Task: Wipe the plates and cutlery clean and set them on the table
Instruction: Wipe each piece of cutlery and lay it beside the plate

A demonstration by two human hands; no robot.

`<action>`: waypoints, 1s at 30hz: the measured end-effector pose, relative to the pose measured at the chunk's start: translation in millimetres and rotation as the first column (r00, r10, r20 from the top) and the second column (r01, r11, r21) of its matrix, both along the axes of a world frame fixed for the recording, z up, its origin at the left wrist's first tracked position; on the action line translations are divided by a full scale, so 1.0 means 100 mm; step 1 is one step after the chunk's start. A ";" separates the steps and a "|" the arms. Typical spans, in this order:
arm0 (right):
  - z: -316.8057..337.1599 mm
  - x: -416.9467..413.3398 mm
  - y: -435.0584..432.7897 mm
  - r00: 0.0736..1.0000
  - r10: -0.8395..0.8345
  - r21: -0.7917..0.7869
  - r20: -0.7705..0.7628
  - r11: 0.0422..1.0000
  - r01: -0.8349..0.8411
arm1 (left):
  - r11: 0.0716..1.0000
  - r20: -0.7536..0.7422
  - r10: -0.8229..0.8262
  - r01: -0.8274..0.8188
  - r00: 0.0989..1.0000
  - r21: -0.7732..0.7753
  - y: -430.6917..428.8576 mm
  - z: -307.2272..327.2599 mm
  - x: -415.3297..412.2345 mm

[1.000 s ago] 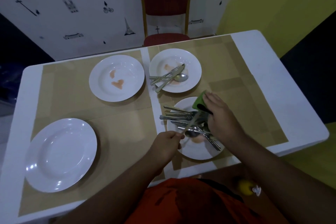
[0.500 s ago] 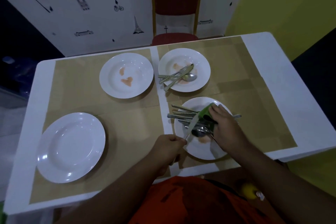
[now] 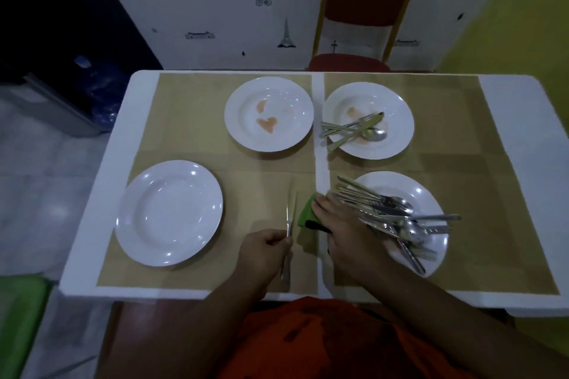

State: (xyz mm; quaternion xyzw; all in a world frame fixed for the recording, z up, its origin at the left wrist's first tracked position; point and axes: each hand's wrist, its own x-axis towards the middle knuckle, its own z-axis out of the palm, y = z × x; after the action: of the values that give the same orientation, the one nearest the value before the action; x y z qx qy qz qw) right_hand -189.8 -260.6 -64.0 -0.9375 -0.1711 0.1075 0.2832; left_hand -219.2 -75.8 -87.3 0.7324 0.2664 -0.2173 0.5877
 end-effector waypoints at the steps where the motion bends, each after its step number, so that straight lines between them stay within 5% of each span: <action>1: -0.02 -0.01 0.07 0.999 0.046 0.004 -0.021 0.999 -0.045 | 0.998 0.017 0.011 -0.012 1.000 0.057 0.08 -0.04 -0.02; 5: -0.14 -0.03 0.26 0.983 0.155 -0.014 -0.095 0.988 -0.157 | 0.974 0.047 0.024 -0.034 0.999 0.225 0.32 -0.17 -0.05; 15: -0.39 0.13 0.43 0.986 0.074 -0.090 -0.150 0.992 -0.088 | 0.905 0.168 -0.097 0.017 0.981 0.424 0.50 -0.32 0.05; 17: -0.42 0.16 0.45 0.986 0.066 -0.126 -0.151 0.988 -0.085 | 0.815 0.219 -0.322 0.152 0.921 0.559 0.58 -0.36 0.01; 20: -0.48 0.14 0.49 0.988 0.054 -0.147 -0.148 0.986 -0.076 | 0.577 0.263 -0.690 0.292 0.674 0.763 0.69 -0.41 0.01; 23: -0.56 0.09 0.50 0.986 0.100 -0.193 -0.135 0.973 -0.125 | 0.345 0.091 -0.848 0.414 0.522 0.843 0.74 -0.48 0.00; 30: -0.64 -0.04 0.52 0.982 0.131 -0.237 -0.133 0.958 -0.160 | 0.267 -0.036 -0.866 0.522 0.498 0.810 0.84 -0.54 -0.13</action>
State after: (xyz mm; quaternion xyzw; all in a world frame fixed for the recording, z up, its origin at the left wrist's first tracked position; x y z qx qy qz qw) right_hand -194.2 -208.6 -127.8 -0.9425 -0.2082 0.2028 0.1651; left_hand -231.7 8.0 -141.1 0.9647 -0.1661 -0.1690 0.1149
